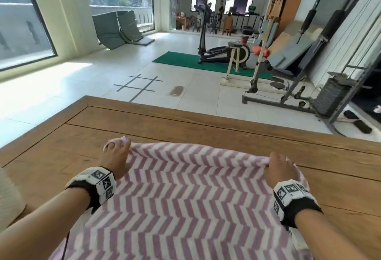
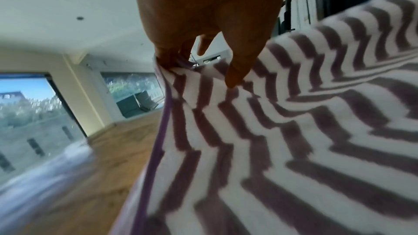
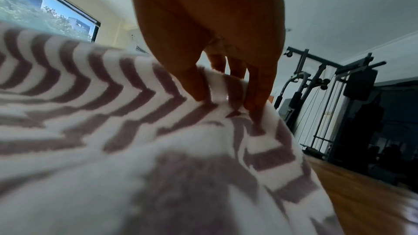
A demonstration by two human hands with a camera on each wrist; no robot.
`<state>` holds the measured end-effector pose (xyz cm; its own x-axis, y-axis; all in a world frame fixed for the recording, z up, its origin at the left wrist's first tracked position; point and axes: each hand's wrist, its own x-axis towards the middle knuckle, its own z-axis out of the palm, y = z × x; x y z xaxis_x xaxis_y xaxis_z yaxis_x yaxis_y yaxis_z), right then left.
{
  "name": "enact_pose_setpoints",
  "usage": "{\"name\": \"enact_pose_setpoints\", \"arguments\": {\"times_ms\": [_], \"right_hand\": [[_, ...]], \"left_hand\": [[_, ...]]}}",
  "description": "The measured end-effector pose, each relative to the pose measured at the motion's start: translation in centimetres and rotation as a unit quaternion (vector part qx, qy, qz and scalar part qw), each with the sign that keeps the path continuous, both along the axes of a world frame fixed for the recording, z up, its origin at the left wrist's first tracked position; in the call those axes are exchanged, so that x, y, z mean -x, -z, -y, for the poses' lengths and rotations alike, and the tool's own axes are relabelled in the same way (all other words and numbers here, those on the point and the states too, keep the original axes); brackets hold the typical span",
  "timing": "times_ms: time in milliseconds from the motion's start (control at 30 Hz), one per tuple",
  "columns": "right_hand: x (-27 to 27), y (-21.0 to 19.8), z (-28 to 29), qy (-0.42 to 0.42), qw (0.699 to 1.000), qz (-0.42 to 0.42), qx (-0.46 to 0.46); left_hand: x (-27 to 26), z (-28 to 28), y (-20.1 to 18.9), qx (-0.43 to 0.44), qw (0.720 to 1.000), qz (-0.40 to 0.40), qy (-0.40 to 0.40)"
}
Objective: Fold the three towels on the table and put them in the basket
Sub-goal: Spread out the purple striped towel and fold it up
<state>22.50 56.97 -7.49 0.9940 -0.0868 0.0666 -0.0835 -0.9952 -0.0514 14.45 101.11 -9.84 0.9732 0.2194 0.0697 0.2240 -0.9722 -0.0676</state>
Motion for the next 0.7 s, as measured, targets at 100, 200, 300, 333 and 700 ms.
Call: {"name": "enact_pose_setpoints", "arguments": {"times_ms": [100, 200, 300, 333, 700], "right_hand": [[-0.6, 2.2, -0.4, -0.006, 0.999, -0.034, 0.021], [-1.2, 2.7, -0.1, -0.008, 0.999, -0.027, 0.031], [-2.0, 2.4, 0.5, -0.009, 1.0, 0.001, 0.01], [-2.1, 2.3, 0.7, -0.006, 1.0, 0.011, -0.001], [-3.2, 4.7, 1.9, 0.005, 0.999, -0.019, -0.032]], "left_hand": [[-0.1, 0.0, 2.7, 0.019, 0.999, -0.043, -0.015], [-0.3, -0.5, 3.7, 0.053, 0.998, -0.022, -0.019], [-1.3, -1.3, 3.6, 0.097, 0.995, 0.015, -0.03], [-1.7, -1.5, 3.5, 0.104, 0.994, 0.024, -0.032], [-3.2, -1.4, 4.7, 0.159, 0.984, 0.044, -0.072]]}}
